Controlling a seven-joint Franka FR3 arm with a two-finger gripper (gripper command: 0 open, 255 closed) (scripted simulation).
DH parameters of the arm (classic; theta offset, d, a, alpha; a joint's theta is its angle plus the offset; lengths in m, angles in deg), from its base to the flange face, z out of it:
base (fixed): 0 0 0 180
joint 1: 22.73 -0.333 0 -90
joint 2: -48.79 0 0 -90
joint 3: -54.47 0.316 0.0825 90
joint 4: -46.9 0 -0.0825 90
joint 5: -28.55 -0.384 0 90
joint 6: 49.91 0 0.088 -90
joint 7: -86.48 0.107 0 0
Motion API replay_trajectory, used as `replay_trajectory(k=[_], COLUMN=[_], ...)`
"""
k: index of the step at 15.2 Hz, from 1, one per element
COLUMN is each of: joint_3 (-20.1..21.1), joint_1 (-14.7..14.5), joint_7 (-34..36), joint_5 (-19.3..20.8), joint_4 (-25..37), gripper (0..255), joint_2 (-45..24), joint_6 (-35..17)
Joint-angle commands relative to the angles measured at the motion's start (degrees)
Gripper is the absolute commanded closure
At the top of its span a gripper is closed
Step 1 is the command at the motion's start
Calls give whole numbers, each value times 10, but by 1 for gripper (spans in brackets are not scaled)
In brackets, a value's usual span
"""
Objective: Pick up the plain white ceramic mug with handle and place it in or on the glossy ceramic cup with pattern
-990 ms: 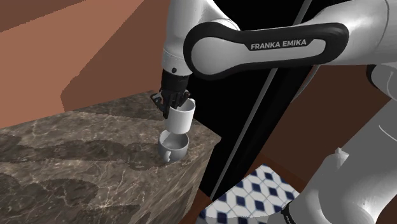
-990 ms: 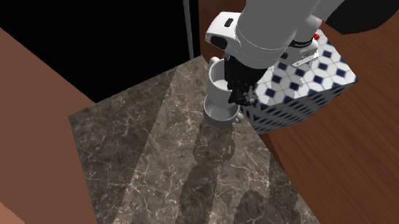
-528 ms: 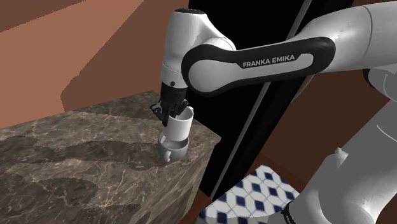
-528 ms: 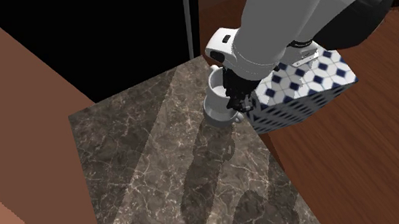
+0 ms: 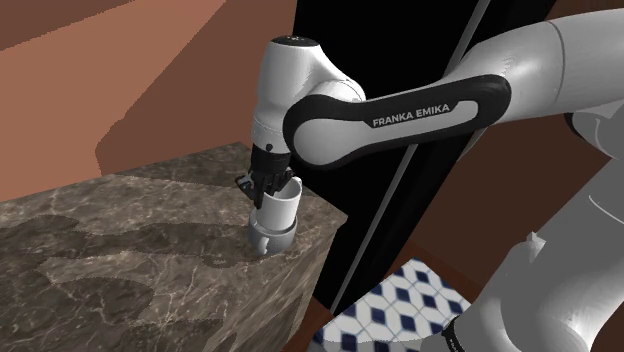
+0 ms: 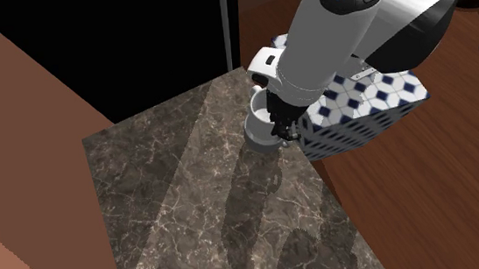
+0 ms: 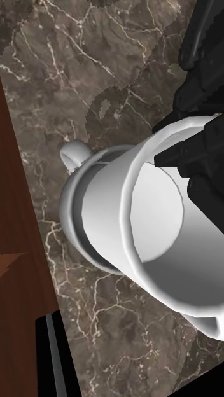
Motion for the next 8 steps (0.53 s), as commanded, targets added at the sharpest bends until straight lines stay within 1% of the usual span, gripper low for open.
replay_trajectory(k=[1,4,5,8], joint_3=[0,0,0,0], joint_1=[0,0,0,0], joint_7=[0,0,0,0], joint_5=[0,0,0,0], joint_4=[-1,-1,-1,-1], gripper=[255,255,0,0], joint_2=[0,0,0,0], joint_6=[-1,-1,-1,-1])
